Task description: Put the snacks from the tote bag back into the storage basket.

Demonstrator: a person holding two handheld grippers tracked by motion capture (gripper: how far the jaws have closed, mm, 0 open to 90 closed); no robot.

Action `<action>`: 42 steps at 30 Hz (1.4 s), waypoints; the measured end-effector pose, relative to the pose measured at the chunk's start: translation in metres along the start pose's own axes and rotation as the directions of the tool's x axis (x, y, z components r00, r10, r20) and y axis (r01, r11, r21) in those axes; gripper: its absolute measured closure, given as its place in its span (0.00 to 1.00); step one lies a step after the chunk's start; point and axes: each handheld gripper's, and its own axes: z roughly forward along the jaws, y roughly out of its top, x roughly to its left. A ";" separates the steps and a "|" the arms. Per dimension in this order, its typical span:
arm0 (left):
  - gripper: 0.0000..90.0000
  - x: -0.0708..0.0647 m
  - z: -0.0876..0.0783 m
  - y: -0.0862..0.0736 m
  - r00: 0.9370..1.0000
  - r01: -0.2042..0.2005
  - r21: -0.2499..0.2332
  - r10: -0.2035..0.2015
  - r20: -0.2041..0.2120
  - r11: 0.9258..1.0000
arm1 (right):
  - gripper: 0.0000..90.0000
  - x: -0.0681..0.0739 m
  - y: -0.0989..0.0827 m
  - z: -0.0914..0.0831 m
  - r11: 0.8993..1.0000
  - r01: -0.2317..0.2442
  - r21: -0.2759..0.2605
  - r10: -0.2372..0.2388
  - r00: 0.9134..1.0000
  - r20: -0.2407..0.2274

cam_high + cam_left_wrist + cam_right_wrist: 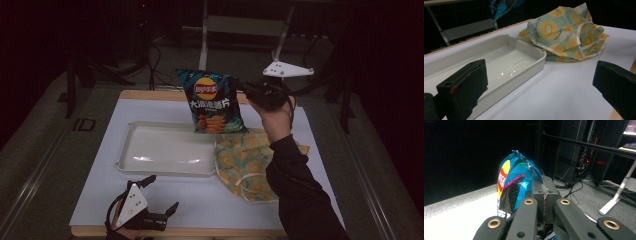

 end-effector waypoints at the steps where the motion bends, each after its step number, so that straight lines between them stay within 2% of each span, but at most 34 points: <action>1: 0.00 0.000 0.000 0.000 1.000 -0.002 0.001 0.002 -0.001 1.000 | 1.00 0.003 0.000 0.004 1.000 -0.002 0.000 0.002 1.000 -0.007; 9: 0.00 -0.001 0.000 0.000 1.000 -0.006 -0.002 0.006 0.004 1.000 | 1.00 0.023 -0.003 0.027 1.000 -0.011 -0.007 0.011 0.999 -0.037; 16: 0.00 -0.002 -0.001 0.001 1.000 -0.009 -0.006 0.009 0.005 1.000 | 1.00 0.043 -0.009 0.051 1.000 -0.008 -0.009 0.007 0.999 -0.045; 25: 0.00 -0.002 -0.002 0.001 1.000 -0.019 -0.003 0.019 0.005 1.000 | 1.00 0.065 -0.021 0.080 0.999 -0.047 -0.022 0.045 0.995 -0.092; 28: 0.00 -0.002 -0.002 0.001 1.000 -0.017 -0.005 0.017 0.003 1.000 | 1.00 0.072 -0.026 0.091 0.996 -0.079 -0.028 0.075 0.991 -0.111; 34: 0.00 -0.002 -0.003 0.001 1.000 -0.016 -0.009 0.016 0.003 1.000 | 1.00 0.088 -0.041 0.110 0.995 -0.096 -0.018 0.094 0.989 -0.118; 42: 0.00 -0.002 -0.002 0.001 1.000 -0.024 -0.005 0.024 -0.001 1.000 | 1.00 0.095 -0.070 0.123 0.989 -0.145 0.022 0.147 0.980 -0.131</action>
